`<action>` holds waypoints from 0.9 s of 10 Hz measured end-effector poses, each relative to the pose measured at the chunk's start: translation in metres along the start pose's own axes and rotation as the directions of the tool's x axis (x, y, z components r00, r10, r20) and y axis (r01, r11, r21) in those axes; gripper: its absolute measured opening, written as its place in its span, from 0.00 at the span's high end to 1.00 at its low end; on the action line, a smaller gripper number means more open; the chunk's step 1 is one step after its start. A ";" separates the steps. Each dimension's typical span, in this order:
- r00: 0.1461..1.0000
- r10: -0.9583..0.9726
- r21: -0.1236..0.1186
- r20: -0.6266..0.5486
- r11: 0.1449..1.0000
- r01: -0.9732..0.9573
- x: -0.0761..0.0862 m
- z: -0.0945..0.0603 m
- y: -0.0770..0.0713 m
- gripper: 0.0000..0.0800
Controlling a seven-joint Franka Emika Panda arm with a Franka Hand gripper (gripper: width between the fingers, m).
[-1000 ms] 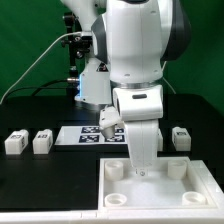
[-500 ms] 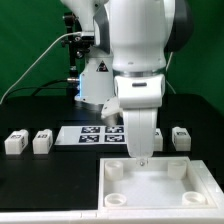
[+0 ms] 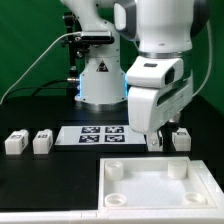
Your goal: Assemble one leg
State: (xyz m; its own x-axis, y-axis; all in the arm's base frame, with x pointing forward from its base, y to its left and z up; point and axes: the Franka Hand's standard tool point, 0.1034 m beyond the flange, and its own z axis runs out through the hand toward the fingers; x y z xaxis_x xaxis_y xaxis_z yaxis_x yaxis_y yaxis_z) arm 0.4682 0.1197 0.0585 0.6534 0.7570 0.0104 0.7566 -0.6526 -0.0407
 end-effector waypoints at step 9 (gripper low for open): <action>0.771 0.630 0.036 0.088 0.772 -0.635 0.017 0.005 -0.043 0.19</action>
Offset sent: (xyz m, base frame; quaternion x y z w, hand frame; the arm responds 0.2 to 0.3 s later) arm 0.0000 0.0000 0.0000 0.0000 0.0000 0.1790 0.9838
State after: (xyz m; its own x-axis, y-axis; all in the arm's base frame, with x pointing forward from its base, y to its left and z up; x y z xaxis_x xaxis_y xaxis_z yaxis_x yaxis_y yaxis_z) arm 0.4468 0.1612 0.0554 0.9788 0.1757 -0.1053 0.1685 -0.9829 -0.0743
